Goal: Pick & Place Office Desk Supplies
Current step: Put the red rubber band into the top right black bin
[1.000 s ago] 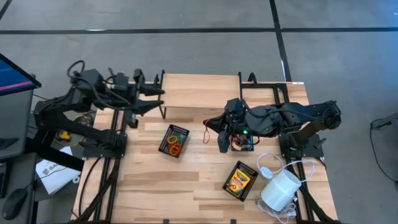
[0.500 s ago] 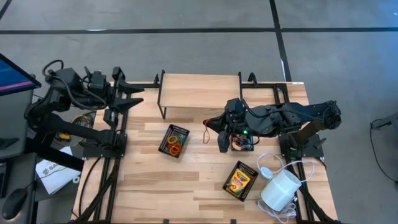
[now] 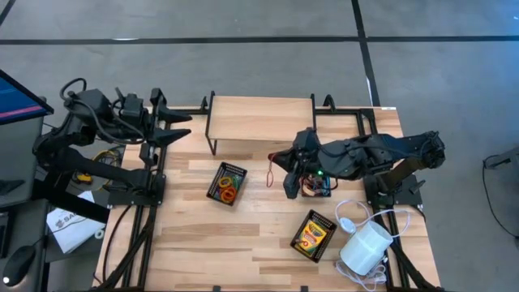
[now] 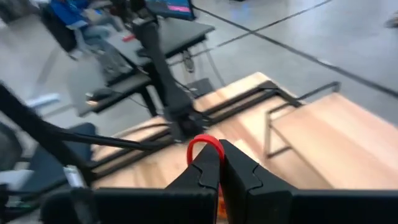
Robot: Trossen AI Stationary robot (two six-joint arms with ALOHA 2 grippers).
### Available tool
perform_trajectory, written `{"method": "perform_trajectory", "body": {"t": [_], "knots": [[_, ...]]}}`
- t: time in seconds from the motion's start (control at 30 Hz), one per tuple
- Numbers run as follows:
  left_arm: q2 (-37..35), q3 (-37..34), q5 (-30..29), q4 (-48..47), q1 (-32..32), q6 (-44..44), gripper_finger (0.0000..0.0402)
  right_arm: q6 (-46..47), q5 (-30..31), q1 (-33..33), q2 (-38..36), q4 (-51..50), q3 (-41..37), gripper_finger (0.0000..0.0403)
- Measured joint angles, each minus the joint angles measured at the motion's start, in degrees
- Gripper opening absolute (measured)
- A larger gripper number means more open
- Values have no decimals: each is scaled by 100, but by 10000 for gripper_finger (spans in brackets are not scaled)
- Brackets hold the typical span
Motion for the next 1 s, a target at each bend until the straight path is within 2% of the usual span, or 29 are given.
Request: {"method": "perform_trajectory", "body": {"t": [0.27, 0.4, 0.57, 1.0], "knots": [[-15, 0, 3, 3, 0, 0, 153, 30, 714, -32, -17, -730, 0, 0], [-15, 0, 4, -32, 0, -2, 153, 493, 997, -157, -62, -1128, 4, 0], [-15, 0, 6, -40, 0, -2, 153, 1345, 1478, -269, -121, -1856, 4, 0], [-15, 0, 7, -57, 0, -2, 153, 4506, 3274, -273, -118, -4138, 2, 0]]}}
